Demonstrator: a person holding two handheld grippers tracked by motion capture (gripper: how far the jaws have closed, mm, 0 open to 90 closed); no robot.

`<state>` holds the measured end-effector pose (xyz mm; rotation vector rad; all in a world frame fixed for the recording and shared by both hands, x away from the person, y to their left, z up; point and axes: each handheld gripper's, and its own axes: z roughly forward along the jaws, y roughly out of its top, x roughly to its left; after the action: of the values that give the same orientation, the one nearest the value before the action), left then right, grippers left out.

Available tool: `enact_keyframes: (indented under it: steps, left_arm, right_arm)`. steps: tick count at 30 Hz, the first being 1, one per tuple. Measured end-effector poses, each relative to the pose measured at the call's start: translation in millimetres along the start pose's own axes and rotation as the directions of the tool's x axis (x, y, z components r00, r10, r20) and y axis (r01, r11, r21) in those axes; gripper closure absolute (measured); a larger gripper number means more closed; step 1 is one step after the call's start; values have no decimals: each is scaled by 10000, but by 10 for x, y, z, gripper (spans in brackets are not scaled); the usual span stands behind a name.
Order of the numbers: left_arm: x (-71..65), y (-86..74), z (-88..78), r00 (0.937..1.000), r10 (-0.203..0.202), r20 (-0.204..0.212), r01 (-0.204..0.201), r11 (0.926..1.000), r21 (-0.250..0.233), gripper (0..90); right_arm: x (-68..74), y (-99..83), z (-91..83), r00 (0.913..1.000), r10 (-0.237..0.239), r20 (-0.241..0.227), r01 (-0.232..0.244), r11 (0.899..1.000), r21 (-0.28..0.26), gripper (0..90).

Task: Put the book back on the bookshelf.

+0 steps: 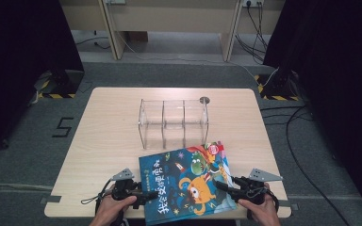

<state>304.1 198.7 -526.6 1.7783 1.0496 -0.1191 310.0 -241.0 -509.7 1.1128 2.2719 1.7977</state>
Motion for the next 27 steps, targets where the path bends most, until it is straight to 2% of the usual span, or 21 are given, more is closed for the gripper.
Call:
enact_keyframes:
  steps: [2,5,6,9,12,13,15,21,23,27]
  left_arm:
    - [-1,8,-26,9998,-6,178,8,9999,-168,379]
    - [-77,49,-78,9990,437,119,-435,9988,-220,447]
    - [-78,54,-79,9991,407,118,-405,9990,-187,446]
    - [-36,48,-93,9991,-14,422,30,9993,-374,475]
    - [-34,93,-151,9973,-145,720,200,9969,-763,534]
    - [-33,109,-166,9977,-68,667,118,9972,-739,556]
    - [-32,117,-175,9981,-87,605,134,9969,-781,554]
    - [-88,188,-275,9980,51,635,4,9962,-866,577]
    - [-95,200,-301,9984,51,568,1,9958,-912,577]
    - [-109,224,-337,9974,-27,715,102,9944,-1049,588]
  right_arm:
    - [-12,-11,1,9999,167,-31,-167,9998,89,528]
    - [-26,-26,3,9994,299,163,-305,9986,428,511]
    - [-25,-26,-1,9994,312,173,-320,9985,454,510]
    - [5,-5,-8,9990,326,303,-344,9976,596,507]
    - [-16,-26,26,9959,713,559,-763,9928,925,478]
    - [-31,-42,48,9942,847,661,-908,9912,960,473]
    - [-15,-34,60,9943,820,685,-881,9919,913,472]
    - [68,66,108,9875,652,1433,-854,9865,1397,425]
    - [73,76,138,9860,716,1504,-933,9854,1427,420]
    - [57,73,163,9847,1019,1416,-1222,9821,1430,415]
